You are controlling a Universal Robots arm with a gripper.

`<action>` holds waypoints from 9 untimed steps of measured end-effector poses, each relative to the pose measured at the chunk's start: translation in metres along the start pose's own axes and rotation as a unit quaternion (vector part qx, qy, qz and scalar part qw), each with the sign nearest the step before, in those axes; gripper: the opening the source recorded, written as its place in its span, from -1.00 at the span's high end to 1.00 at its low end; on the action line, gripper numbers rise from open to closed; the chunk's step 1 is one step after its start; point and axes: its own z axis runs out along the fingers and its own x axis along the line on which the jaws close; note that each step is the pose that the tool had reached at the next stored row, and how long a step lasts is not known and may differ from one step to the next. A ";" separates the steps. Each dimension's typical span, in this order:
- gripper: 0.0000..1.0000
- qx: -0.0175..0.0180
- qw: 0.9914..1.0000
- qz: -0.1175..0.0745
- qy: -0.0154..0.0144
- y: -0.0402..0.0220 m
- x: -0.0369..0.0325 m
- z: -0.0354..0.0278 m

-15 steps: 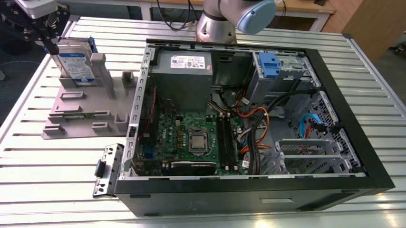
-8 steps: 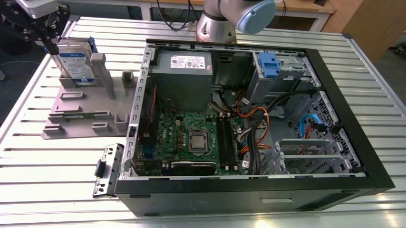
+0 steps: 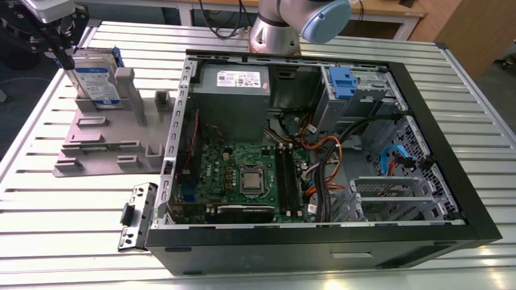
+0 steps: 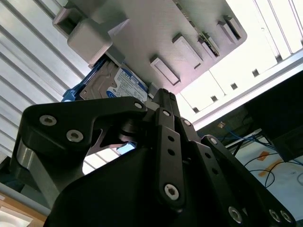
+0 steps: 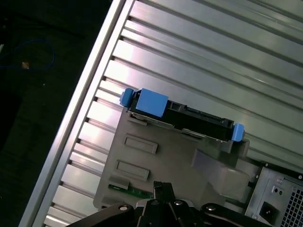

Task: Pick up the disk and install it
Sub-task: 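Pick up the disk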

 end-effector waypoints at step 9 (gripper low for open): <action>0.80 0.000 1.000 -0.008 0.000 0.0000 0.0000 0.0000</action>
